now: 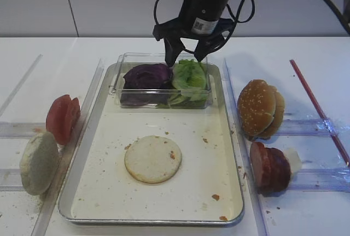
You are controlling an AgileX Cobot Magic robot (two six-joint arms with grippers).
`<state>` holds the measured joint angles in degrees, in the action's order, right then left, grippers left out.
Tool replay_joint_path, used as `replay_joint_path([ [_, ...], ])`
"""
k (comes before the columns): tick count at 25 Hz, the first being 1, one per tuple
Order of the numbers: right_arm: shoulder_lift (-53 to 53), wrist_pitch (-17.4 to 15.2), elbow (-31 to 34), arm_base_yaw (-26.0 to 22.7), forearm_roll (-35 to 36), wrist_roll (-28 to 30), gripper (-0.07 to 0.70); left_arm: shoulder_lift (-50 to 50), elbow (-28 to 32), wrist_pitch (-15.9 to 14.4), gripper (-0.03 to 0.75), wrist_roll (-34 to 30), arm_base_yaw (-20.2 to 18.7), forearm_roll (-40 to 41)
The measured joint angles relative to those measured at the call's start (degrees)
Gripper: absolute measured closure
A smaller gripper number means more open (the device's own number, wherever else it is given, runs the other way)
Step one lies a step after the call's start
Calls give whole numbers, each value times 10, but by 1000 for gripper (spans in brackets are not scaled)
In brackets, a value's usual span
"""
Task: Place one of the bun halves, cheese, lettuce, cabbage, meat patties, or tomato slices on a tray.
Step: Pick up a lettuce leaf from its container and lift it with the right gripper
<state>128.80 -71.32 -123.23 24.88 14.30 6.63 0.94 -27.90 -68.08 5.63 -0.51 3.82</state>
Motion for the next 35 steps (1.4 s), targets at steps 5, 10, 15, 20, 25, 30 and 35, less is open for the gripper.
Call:
replay_joint_path([
  [5, 6, 1, 0, 0, -9, 17, 115, 0, 0, 0, 225, 0, 0, 0],
  [10, 6, 6, 0, 0, -22, 27, 115, 0, 0, 0, 225, 0, 0, 0],
  [15, 6, 14, 0, 0, -37, 27, 115, 0, 0, 0, 225, 0, 0, 0],
  [20, 6, 23, 0, 0, -37, 29, 138, 0, 0, 0, 225, 0, 0, 0],
  [25, 6, 30, 0, 0, -37, 39, 150, 0, 0, 0, 225, 0, 0, 0],
  [30, 17, 31, -1, 0, -36, 41, 152, 0, 0, 0, 225, 0, 0, 0],
  [35, 29, 25, -2, 0, -36, 41, 153, 0, 0, 0, 225, 0, 0, 0],
])
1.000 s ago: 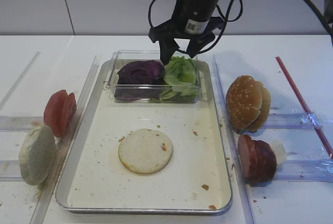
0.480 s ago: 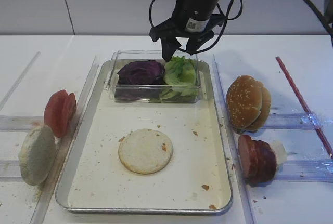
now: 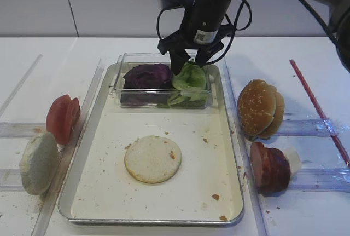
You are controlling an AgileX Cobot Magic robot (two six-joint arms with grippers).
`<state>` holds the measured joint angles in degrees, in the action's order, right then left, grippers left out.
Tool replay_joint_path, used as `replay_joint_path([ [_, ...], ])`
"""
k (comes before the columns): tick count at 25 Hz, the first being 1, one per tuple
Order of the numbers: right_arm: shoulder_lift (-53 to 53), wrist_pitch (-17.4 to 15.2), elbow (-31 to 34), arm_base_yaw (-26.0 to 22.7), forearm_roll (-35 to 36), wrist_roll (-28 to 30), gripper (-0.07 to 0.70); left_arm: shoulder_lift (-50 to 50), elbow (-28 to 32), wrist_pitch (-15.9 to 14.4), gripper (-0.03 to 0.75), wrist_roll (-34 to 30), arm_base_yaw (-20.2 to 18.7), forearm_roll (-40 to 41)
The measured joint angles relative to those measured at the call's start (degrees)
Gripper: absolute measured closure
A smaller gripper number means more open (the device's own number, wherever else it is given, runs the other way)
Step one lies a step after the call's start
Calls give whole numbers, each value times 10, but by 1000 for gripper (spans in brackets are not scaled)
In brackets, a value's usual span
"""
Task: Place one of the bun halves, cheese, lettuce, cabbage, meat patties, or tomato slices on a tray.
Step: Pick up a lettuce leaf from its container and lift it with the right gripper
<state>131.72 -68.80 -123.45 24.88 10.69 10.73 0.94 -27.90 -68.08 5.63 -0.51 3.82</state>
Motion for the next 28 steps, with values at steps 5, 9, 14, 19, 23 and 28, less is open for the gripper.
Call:
replay_joint_path([
  [5, 11, -6, -1, 0, 2, 0, 153, 0, 0, 0, 225, 0, 0, 0],
  [9, 21, -7, -2, 0, 10, 0, 153, 0, 0, 0, 225, 0, 0, 0],
  [14, 23, -8, -2, 0, 12, 0, 157, 0, 0, 0, 225, 0, 0, 0],
  [19, 23, -10, -2, 0, 3, -3, 223, 0, 0, 0, 225, 0, 0, 0],
  [23, 26, -11, -2, 0, -2, -4, 354, 0, 0, 0, 225, 0, 0, 0],
  [28, 26, -11, -2, 0, -2, -4, 482, 0, 0, 0, 225, 0, 0, 0],
])
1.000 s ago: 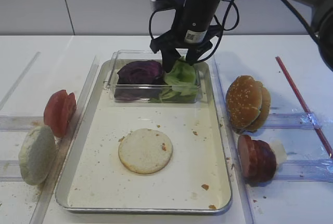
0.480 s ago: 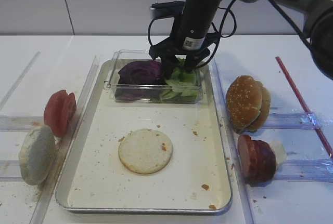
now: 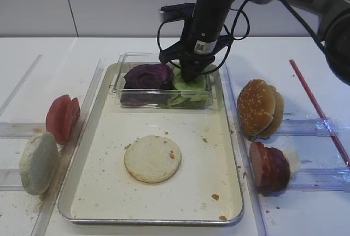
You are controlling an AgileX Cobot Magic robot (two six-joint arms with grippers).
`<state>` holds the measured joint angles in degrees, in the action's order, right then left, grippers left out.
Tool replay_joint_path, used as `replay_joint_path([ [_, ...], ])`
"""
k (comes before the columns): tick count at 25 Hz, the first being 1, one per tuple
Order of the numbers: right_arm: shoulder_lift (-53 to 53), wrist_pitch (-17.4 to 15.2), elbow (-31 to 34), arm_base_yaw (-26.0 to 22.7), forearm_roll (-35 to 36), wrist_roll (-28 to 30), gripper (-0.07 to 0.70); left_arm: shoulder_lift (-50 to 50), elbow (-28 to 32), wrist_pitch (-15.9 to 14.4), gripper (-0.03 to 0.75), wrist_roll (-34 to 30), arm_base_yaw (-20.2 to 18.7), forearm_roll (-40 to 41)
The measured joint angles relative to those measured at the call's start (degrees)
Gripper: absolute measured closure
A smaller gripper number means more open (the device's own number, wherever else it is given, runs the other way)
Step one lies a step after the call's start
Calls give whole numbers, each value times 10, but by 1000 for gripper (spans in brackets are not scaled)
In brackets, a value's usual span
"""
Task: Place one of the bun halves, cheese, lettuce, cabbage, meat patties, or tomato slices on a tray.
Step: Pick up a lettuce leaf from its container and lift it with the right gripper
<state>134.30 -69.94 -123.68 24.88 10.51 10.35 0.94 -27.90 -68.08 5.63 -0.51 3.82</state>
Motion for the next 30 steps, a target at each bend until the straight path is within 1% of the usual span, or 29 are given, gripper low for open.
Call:
replay_joint_path([
  [3, 0, -1, 0, 0, 0, 5, 579, 0, 0, 0, 225, 0, 0, 0],
  [4, 0, -1, 0, 0, -1, 6, 600, 0, 0, 0, 225, 0, 0, 0],
  [7, 0, -4, 0, 0, -1, 7, 620, 0, 0, 0, 225, 0, 0, 0],
  [10, 0, -6, 0, 0, -2, 7, 608, 0, 0, 0, 225, 0, 0, 0],
  [12, 0, -6, -1, 0, -2, 7, 538, 0, 0, 0, 225, 0, 0, 0],
  [13, 0, -6, -1, 0, -2, 7, 472, 0, 0, 0, 225, 0, 0, 0],
  [15, 0, -6, -1, 0, -1, 6, 316, 0, 0, 0, 225, 0, 0, 0],
  [17, 0, -6, -1, 0, 4, 5, 207, 0, 0, 0, 225, 0, 0, 0],
  [18, 0, -6, -2, 0, 8, 4, 176, 0, 0, 0, 225, 0, 0, 0],
  [20, 0, -5, -2, 0, 14, 4, 147, 0, 0, 0, 225, 0, 0, 0],
  [22, 0, -5, -2, 0, 16, 5, 135, 0, 0, 0, 225, 0, 0, 0],
  [30, 2, -3, -2, 0, 5, 6, 132, 0, 0, 0, 225, 0, 0, 0],
])
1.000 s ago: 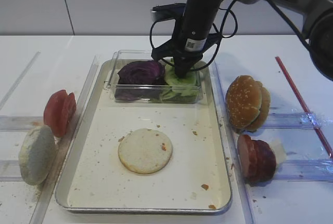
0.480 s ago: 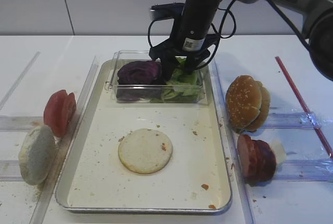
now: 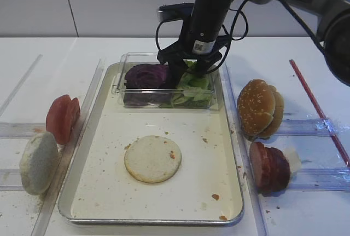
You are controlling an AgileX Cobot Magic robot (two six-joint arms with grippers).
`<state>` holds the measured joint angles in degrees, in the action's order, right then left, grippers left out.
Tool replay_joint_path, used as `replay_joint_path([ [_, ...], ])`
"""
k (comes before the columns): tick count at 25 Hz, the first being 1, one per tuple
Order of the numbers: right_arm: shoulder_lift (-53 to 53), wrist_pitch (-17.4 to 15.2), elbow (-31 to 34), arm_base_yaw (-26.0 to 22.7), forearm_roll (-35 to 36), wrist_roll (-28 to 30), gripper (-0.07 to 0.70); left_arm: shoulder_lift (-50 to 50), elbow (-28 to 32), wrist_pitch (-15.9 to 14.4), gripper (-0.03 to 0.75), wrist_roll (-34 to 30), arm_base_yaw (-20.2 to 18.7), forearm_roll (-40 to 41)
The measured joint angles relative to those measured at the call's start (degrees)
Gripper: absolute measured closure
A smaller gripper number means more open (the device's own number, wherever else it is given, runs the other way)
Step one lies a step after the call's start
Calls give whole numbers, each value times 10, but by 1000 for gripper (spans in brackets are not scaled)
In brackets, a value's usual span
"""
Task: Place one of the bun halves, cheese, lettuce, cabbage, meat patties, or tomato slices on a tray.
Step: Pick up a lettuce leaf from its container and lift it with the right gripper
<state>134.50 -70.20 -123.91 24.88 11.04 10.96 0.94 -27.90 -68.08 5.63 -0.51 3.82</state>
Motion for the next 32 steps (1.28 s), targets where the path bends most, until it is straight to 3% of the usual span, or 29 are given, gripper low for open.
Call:
replay_joint_path([
  [8, 15, 3, -5, 0, -4, 0, 253, 0, 0, 0, 255, 0, 0, 0],
  [18, 16, 3, -5, 0, -12, 0, 596, 0, 0, 0, 256, 0, 0, 0],
  [32, -13, -8, -38, 0, -19, -8, 616, 0, 0, 0, 256, 0, 0, 0],
])
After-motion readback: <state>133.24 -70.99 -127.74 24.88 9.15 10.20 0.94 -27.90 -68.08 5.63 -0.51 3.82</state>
